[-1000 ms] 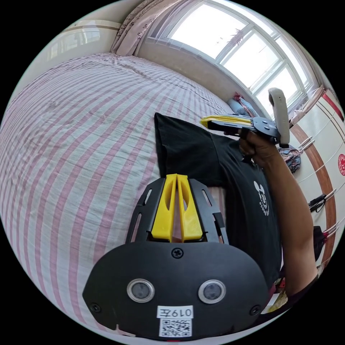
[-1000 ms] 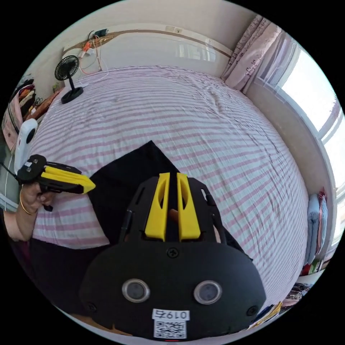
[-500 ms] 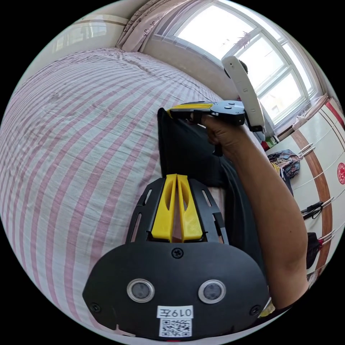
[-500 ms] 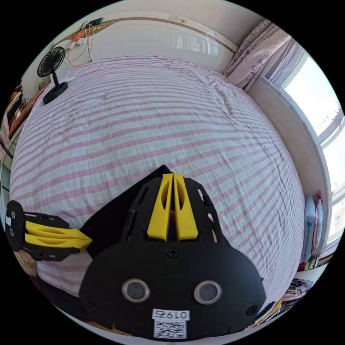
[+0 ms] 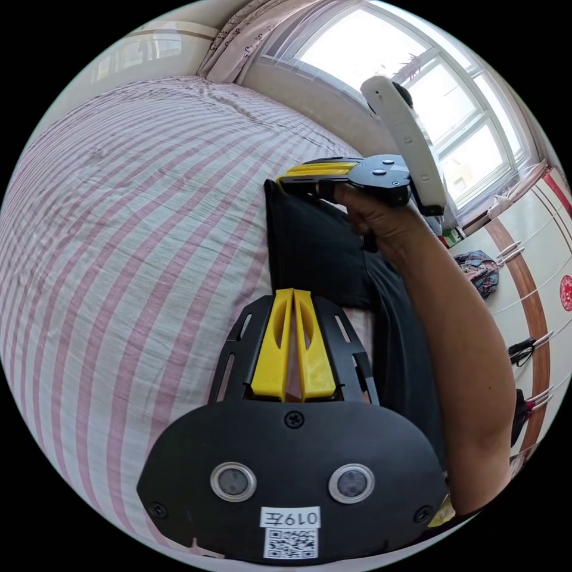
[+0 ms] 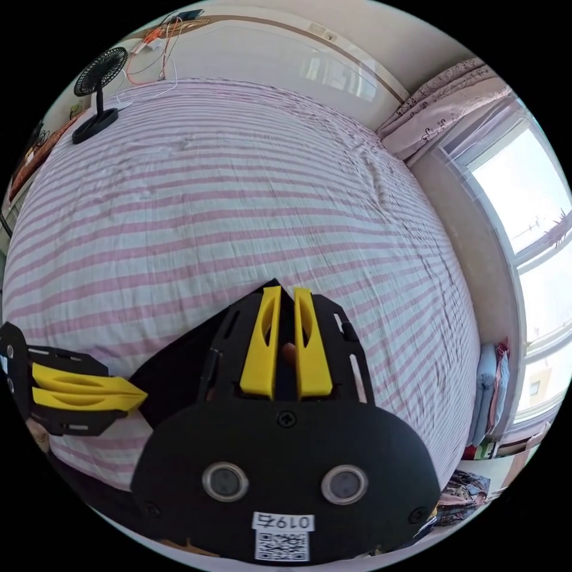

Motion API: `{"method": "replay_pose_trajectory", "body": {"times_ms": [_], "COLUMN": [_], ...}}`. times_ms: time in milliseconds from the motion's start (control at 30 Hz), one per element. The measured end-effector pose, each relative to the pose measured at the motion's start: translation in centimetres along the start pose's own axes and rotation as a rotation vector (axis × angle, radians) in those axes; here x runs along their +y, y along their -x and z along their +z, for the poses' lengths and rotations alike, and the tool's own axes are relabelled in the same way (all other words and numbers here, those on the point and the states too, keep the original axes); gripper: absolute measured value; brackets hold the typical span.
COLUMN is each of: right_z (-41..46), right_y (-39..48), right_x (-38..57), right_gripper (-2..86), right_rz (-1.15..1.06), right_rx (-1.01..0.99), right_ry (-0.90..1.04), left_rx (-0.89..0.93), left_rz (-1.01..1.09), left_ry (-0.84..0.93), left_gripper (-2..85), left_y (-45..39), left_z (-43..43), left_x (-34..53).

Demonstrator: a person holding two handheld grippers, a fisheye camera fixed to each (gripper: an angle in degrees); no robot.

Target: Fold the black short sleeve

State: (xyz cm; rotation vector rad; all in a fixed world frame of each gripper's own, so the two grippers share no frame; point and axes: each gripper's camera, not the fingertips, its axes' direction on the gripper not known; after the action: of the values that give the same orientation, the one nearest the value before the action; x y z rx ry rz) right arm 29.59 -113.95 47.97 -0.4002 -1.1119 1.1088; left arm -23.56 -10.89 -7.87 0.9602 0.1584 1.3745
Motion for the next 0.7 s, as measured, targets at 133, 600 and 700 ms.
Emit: {"method": "replay_pose_trajectory", "body": {"times_ms": [133, 600, 700], "right_z": [0.6, 2.4, -1.1], "right_y": [-1.3, -2.7, -2.8], "right_x": [1.2, 7.7, 13.2], "right_gripper": [-0.3, 0.6, -0.2], "right_rz": [0.054, 0.057, 0.058], "right_rx": [-0.035, -0.197, -0.242], "right_ry": [-0.006, -0.08, -0.193], "left_rx": [0.005, 0.01, 0.099], "left_rz": [-0.001, 0.078, 0.15], "left_ry": [0.0, -0.015, -0.091], "left_gripper": [1.0, 0.8, 0.7], "left_y": [0.4, 0.1, -0.5], "left_z": [0.5, 2.7, 2.2], "left_x": [0.3, 2.5, 3.5]}}
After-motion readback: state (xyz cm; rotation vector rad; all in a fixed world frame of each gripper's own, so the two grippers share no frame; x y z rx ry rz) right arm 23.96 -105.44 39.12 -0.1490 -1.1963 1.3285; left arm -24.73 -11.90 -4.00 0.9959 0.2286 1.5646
